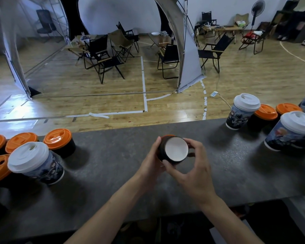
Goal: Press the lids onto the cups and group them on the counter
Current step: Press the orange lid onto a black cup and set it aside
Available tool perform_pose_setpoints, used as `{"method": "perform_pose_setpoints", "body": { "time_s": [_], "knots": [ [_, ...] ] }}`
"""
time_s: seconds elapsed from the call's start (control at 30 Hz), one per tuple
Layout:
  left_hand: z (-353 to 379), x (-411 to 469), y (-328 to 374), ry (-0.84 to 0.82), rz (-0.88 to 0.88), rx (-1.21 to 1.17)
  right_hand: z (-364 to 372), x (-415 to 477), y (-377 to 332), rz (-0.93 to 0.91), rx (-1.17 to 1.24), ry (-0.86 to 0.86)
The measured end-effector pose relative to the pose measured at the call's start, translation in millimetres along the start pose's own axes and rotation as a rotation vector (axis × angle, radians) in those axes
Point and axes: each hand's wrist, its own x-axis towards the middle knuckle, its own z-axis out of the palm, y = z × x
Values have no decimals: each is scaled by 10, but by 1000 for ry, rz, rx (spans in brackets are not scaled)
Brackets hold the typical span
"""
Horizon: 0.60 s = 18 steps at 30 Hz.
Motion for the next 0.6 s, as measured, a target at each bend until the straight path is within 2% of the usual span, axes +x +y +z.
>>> {"method": "perform_pose_setpoints", "body": {
  "time_s": [0.1,0.2,0.3,0.4,0.5,0.57,0.6],
  "knots": [
    [-1,-6,-129,-57,-99,-225,-28,105,-78,18,-20,-8],
    [-9,-9,-142,-103,-84,-475,-61,163,-122,-5,-14,9],
    [41,-27,-91,-99,-75,-648,-70,191,-134,-1,-35,-53],
    [34,-56,-43,-99,-66,-618,-68,211,-116,8,-43,3],
    [37,-109,89,-48,-53,-490,-65,219,-111,46,-39,-35],
    [23,-106,116,-72,45,-337,-70,222,-95,64,-36,-51],
    [-4,-111,127,-27,140,-211,-68,218,-92,69,-41,-72]
  ]
}}
